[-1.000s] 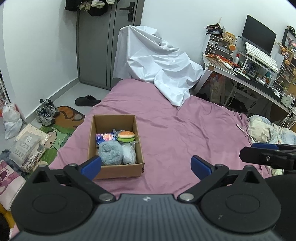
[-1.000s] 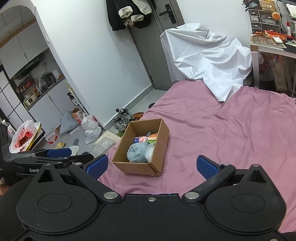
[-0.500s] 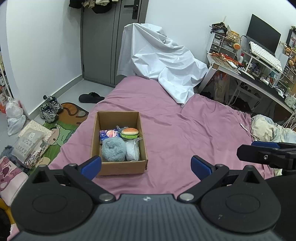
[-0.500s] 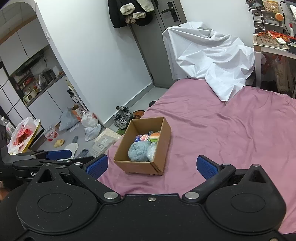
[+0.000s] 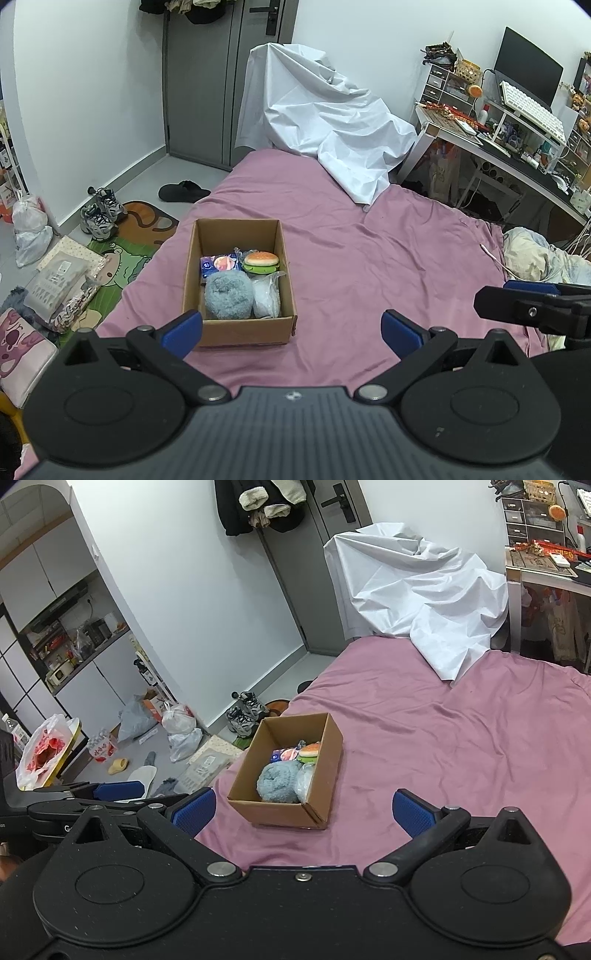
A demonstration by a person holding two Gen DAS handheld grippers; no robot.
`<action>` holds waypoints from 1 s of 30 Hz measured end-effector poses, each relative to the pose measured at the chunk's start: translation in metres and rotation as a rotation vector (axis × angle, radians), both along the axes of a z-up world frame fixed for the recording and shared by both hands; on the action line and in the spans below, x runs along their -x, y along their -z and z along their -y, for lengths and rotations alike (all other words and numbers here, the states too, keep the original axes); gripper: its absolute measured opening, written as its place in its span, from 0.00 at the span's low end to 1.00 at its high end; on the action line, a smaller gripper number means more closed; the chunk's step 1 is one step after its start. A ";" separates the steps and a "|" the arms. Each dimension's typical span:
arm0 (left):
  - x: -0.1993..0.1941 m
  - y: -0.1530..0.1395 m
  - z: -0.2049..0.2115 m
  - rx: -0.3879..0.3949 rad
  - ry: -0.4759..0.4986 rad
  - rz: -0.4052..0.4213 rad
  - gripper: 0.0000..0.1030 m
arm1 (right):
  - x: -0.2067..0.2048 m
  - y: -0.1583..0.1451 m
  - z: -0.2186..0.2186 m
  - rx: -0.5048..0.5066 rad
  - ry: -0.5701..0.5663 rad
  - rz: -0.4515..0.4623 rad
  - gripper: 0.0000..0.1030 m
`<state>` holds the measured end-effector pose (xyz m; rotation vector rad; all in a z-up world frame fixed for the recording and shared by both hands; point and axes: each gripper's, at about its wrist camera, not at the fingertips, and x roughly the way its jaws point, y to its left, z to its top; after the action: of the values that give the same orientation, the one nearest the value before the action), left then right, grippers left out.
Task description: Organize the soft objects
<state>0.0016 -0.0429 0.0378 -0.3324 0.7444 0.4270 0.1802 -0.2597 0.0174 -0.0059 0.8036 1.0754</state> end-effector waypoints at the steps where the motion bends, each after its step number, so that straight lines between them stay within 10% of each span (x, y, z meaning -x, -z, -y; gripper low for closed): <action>1: 0.000 0.000 0.000 -0.001 0.000 0.000 0.99 | 0.000 0.000 0.000 0.001 0.000 -0.002 1.00; 30: 0.000 0.007 0.001 0.001 -0.003 -0.009 0.99 | 0.001 0.003 0.000 0.001 0.026 -0.020 1.00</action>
<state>0.0015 -0.0443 0.0307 -0.3327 0.7527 0.4317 0.1794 -0.2601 0.0143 0.0141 0.8201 1.0523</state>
